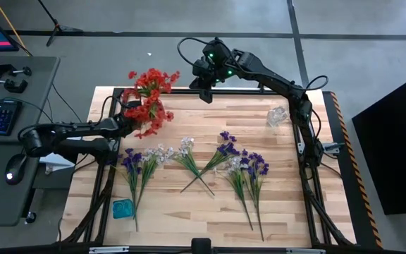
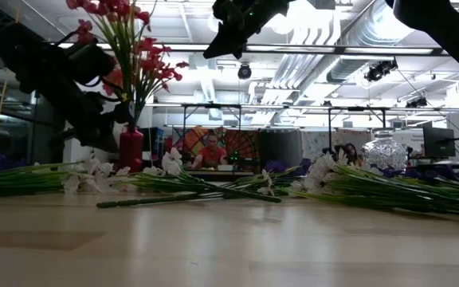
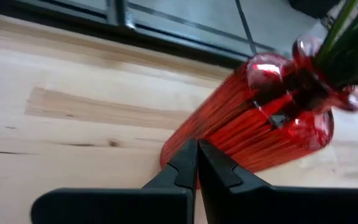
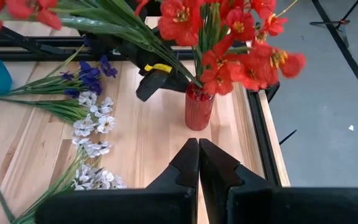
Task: Sort flowers into vase by color
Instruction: Put the red flowers into the red vase
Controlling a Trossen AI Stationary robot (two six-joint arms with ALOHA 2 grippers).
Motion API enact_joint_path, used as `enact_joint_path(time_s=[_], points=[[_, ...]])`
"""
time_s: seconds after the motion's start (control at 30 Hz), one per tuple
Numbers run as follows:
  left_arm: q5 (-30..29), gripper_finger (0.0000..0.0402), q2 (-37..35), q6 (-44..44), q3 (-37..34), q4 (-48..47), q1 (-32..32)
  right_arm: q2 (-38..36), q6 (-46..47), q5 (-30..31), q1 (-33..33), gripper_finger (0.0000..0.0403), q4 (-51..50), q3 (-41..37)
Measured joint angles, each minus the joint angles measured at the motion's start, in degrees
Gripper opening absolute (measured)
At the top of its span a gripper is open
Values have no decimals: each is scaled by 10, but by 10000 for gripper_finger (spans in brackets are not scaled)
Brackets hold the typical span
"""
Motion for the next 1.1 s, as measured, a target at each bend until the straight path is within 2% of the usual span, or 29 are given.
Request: enact_joint_path(time_s=[0.4,0.63,0.9,1.0,1.1], points=[[52,7,0,75,0,-1,1,0,4,1,0,0,8,0],[84,72,-26,109,0,-51,1,0,4,1,0,0,8,0],[88,160,-132,124,0,-167,1,0,5,1,0,0,8,0],[118,178,-175,118,0,-205,1,0,14,1,0,0,6,0],[175,187,-215,108,0,-236,1,0,56,1,0,0,-13,0]])
